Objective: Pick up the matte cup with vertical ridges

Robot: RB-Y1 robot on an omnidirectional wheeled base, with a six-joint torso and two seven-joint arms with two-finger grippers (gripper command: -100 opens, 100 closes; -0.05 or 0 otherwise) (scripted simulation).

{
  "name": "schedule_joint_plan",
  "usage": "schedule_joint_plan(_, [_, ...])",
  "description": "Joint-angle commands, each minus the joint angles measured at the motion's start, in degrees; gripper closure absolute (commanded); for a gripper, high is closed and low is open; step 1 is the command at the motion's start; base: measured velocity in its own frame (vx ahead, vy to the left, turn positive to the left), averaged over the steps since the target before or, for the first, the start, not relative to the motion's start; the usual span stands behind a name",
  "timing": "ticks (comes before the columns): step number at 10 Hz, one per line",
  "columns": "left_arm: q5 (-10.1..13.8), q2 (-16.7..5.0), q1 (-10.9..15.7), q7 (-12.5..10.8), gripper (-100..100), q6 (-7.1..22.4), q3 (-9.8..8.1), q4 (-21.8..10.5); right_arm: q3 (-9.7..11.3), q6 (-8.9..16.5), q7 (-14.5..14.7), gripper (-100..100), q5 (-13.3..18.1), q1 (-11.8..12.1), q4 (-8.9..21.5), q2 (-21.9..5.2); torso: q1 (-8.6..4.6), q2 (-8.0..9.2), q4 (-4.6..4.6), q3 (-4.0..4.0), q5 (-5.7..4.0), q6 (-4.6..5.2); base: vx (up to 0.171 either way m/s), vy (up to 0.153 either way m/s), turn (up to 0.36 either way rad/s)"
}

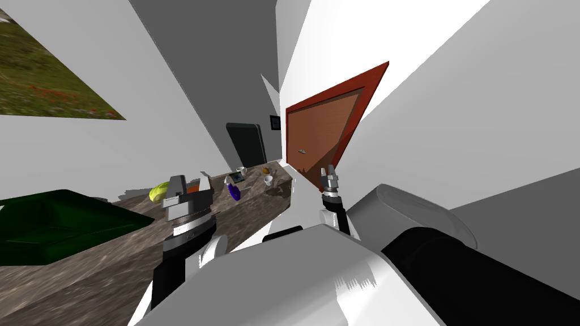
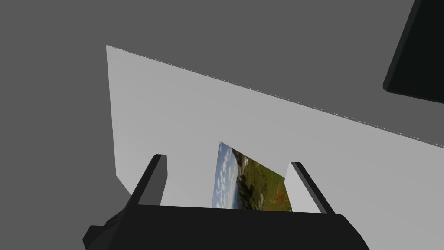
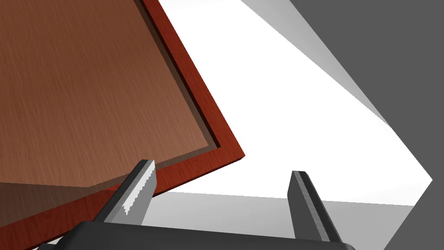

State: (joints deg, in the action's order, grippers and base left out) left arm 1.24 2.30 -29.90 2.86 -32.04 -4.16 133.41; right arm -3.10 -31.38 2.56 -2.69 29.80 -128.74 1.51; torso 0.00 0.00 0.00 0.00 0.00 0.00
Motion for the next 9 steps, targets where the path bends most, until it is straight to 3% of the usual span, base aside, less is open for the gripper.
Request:
schedule_joint_plan(1, [0.2,-2.0,0.5,0.3,-100,1.4,-0.42,0.1,0.0,0.0,0.0,0,0.0,0.0,0.0,0.0,0.0,0.0,0.0,0.0,0.0,0.0,0.007,-0.017,0.017])
schedule_joint_plan(3, [0.5,-5.0,1.6,1.0,-100,4.5,-1.39,0.3,0.0,0.0,0.0,0,0.0,0.0,0.0,0.0,-0.12,-0.04,-0.01,-0.02,-0.02,0.0,0.012,-0.048,0.03])
schedule_joint_plan(6, [0.8,-6.3,2.4,1.5,-100,7.0,-2.04,0.4,0.0,0.0,0.0,0,0.0,0.0,0.0,0.0,-0.15,-0.08,-0.02,-0.05,-0.03,0.0,0.016,-0.038,0.013])
schedule_joint_plan(9, [1.3,-8.6,4.2,2.7,-100,11.8,-3.62,0.7,0.0,0.0,0.0,0,0.0,0.0,0.0,0.0,-0.13,-0.07,-0.02,-0.04,-0.03,0.0,0.016,-0.042,0.021])
